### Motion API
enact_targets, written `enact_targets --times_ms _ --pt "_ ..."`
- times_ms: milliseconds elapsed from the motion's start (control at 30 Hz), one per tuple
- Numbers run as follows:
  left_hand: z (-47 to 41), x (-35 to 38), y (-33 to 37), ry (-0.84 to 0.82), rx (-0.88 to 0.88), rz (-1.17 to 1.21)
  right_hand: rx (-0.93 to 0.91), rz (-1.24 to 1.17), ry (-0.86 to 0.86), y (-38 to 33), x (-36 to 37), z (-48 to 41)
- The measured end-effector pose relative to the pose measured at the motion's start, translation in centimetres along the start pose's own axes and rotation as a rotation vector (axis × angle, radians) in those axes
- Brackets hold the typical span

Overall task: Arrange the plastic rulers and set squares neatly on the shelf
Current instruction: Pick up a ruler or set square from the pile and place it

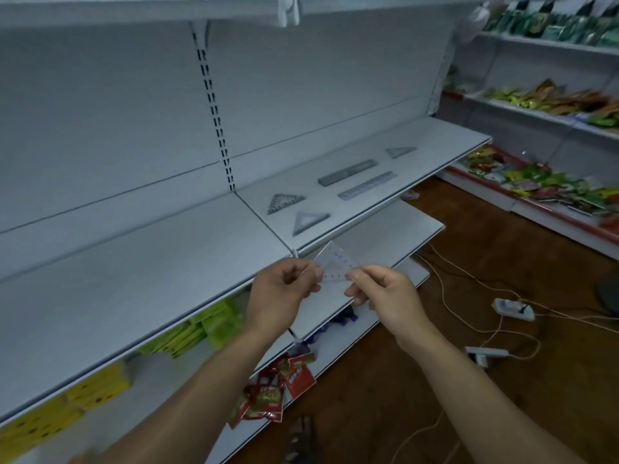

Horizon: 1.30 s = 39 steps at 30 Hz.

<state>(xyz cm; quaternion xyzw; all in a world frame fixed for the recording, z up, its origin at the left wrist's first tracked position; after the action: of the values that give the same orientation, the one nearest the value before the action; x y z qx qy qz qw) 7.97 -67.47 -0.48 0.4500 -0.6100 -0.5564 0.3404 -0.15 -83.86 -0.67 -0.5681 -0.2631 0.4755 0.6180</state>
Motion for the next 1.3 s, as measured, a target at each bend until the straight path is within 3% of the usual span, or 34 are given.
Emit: enact_targets --times_ms 167,433,733,1100,1300 --pt "-4.4 3.1 -2.0 -0.02 0.039 0.07 0.031 -0.065 -0.031 1.2 -2.2 -5.1" --pt "-13.5 4.2 -4.1 0.089 0.007 0.085 -0.003 0.078 -0.116 -0.5 -3.1 -15.6" --pt "-18.4 2.5 -5.4 0.313 -0.022 0.104 -0.046 -0.015 -0.228 -2.5 -1.3 -24.4" --pt "-19.3 -1.1 -4.9 0.578 -0.074 -0.024 -0.656 0.377 -0.372 -7.1 3.4 -29.2" --pt "-18.6 -4.0 -5.8 0.598 -0.128 -0.232 -0.705 0.379 -0.414 -8.1 5.7 -31.4"
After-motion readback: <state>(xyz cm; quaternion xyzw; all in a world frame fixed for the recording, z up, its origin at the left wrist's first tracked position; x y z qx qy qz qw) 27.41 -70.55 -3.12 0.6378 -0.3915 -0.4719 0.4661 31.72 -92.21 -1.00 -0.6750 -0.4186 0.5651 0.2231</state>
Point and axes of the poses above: each hand's wrist, its own z-axis away from the middle knuckle, its own x-axis out of the palm, y = z × x, the point moved 9 cm from there along -z, towards the middle knuckle, and after that the axes turned 8 degrees about x, right-handed, at the moved point
